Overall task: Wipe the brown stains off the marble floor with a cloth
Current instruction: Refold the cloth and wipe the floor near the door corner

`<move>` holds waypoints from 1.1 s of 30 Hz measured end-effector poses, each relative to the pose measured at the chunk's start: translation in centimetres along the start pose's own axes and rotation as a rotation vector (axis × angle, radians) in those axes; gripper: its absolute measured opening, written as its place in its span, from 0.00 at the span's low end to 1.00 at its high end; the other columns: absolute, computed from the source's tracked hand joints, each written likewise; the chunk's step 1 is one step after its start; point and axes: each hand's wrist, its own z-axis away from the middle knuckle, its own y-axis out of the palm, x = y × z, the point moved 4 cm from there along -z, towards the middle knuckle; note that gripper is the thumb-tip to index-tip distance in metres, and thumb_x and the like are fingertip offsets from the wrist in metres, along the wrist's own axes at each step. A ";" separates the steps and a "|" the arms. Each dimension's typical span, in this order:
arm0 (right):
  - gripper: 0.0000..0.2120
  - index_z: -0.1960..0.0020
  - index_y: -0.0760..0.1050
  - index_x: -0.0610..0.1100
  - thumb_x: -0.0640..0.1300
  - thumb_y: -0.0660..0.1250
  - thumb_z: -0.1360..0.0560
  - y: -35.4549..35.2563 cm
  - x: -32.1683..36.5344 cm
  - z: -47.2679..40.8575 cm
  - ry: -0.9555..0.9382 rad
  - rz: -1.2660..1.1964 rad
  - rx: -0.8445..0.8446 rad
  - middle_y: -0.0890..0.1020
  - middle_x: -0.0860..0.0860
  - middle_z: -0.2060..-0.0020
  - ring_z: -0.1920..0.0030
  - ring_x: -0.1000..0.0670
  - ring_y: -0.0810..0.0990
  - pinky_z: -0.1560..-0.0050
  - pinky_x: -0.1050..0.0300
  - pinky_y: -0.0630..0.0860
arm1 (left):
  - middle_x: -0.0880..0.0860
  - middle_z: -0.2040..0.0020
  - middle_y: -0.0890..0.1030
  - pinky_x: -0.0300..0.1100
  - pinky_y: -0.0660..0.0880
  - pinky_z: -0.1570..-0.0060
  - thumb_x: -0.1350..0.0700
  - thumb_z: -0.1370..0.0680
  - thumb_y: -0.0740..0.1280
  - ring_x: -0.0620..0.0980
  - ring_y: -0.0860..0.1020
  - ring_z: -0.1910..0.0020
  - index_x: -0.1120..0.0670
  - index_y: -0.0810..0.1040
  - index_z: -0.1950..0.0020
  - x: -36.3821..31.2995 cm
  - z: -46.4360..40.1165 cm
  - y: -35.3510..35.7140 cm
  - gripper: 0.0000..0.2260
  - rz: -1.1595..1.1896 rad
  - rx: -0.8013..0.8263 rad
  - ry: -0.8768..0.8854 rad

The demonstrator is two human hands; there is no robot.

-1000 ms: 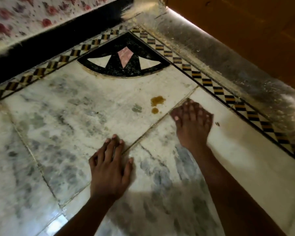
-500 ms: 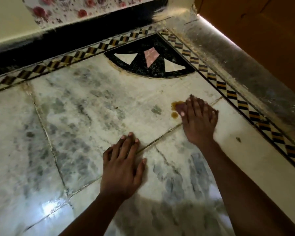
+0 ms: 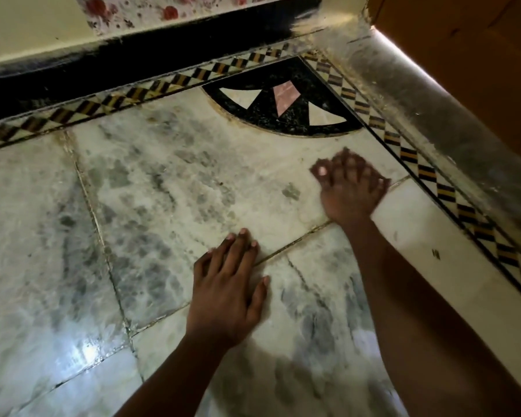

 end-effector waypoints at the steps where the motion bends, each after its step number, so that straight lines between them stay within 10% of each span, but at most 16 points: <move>1: 0.29 0.16 0.63 0.50 0.61 0.49 0.13 0.1 1.6 0.8 -0.095 0.024 -0.014 0.66 0.43 0.17 0.19 0.32 0.65 0.22 0.20 0.53 | 0.52 0.15 0.63 0.56 0.62 0.24 0.39 0.17 0.58 0.53 0.62 0.16 0.50 0.70 0.19 0.0 0.0 0.0 0.29 -0.003 -0.004 -0.004; 7: 0.26 0.15 0.60 0.59 0.59 0.46 0.12 -2.0 -0.8 12.4 -0.644 0.005 0.072 0.60 0.54 0.14 0.15 0.45 0.60 0.20 0.33 0.58 | 0.53 0.16 0.66 0.56 0.62 0.24 0.40 0.17 0.60 0.54 0.65 0.17 0.51 0.72 0.20 -0.2 -0.1 -0.3 0.28 0.006 -0.032 -0.007; 13: 0.33 0.14 0.55 0.57 0.67 0.40 0.15 -0.4 -1.5 2.0 0.012 -0.058 0.119 0.57 0.48 0.14 0.15 0.38 0.55 0.18 0.29 0.48 | 0.52 0.16 0.66 0.61 0.62 0.22 0.40 0.18 0.62 0.54 0.65 0.17 0.51 0.73 0.20 -0.6 0.0 -0.4 0.28 0.012 -0.060 -0.020; 20: 0.26 0.16 0.62 0.60 0.61 0.48 0.13 -0.6 5.3 9.3 -0.523 0.023 0.067 0.63 0.53 0.15 0.17 0.40 0.63 0.20 0.29 0.56 | 0.53 0.15 0.65 0.63 0.63 0.23 0.41 0.18 0.62 0.54 0.65 0.17 0.51 0.72 0.20 -0.4 0.1 -0.3 0.29 0.002 -0.052 -0.009; 28: 0.28 0.14 0.50 0.64 0.65 0.44 0.14 -0.2 6.5 3.9 0.147 -0.168 0.198 0.48 0.54 0.13 0.14 0.37 0.44 0.20 0.27 0.37 | 0.54 0.15 0.64 0.56 0.59 0.19 0.41 0.17 0.63 0.55 0.63 0.16 0.53 0.70 0.19 -0.4 0.1 -0.2 0.29 0.014 -0.062 -0.007; 33: 0.28 0.17 0.63 0.60 0.62 0.45 0.14 0.1 8.5 6.0 -0.417 -0.015 0.137 0.63 0.51 0.15 0.16 0.36 0.60 0.20 0.24 0.49 | 0.54 0.16 0.65 0.56 0.60 0.19 0.42 0.18 0.64 0.56 0.65 0.17 0.53 0.72 0.20 -0.3 0.1 -0.2 0.29 0.036 -0.075 -0.004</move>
